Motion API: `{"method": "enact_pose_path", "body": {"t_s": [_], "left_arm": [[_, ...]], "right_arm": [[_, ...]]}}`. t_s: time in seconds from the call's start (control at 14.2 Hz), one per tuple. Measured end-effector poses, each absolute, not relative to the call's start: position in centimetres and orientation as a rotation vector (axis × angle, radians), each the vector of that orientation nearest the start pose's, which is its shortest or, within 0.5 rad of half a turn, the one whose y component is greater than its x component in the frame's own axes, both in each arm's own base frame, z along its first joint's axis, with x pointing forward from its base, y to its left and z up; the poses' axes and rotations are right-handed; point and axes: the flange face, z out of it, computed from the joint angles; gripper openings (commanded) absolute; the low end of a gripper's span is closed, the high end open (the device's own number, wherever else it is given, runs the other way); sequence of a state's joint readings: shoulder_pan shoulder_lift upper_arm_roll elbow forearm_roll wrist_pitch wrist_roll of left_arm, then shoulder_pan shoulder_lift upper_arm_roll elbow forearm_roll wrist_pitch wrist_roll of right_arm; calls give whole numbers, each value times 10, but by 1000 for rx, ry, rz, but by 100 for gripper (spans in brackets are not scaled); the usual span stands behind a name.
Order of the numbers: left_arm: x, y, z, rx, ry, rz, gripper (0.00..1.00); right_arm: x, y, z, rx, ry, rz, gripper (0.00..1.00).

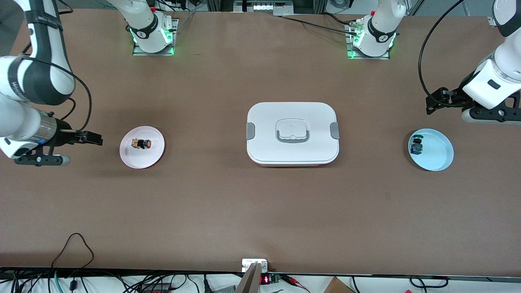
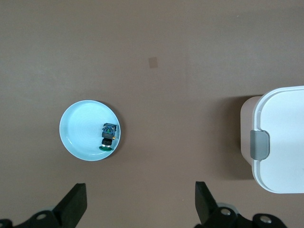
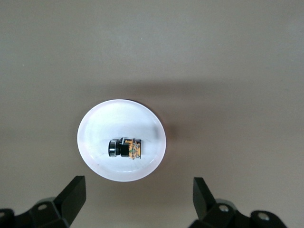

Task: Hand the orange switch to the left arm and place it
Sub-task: 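Lower the right gripper over the orange switch on the white plate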

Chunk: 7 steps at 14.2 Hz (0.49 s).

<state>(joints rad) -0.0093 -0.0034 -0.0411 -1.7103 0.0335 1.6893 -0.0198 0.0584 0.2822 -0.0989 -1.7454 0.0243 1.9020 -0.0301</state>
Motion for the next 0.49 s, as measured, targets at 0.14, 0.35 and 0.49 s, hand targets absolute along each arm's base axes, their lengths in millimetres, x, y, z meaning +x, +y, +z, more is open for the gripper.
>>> {"method": "enact_pose_path", "body": {"t_s": [0.14, 0.35, 0.49], "left_arm": [[559, -25, 570, -3107, 54, 26, 100], [559, -25, 570, -3107, 54, 26, 100], [559, -25, 570, -3107, 54, 26, 100]], "right_arm": [[614, -5, 376, -3137, -7, 200, 100], [601, 13, 337, -3140, -51, 201, 100], [595, 15, 319, -3140, -56, 213, 100]]}}
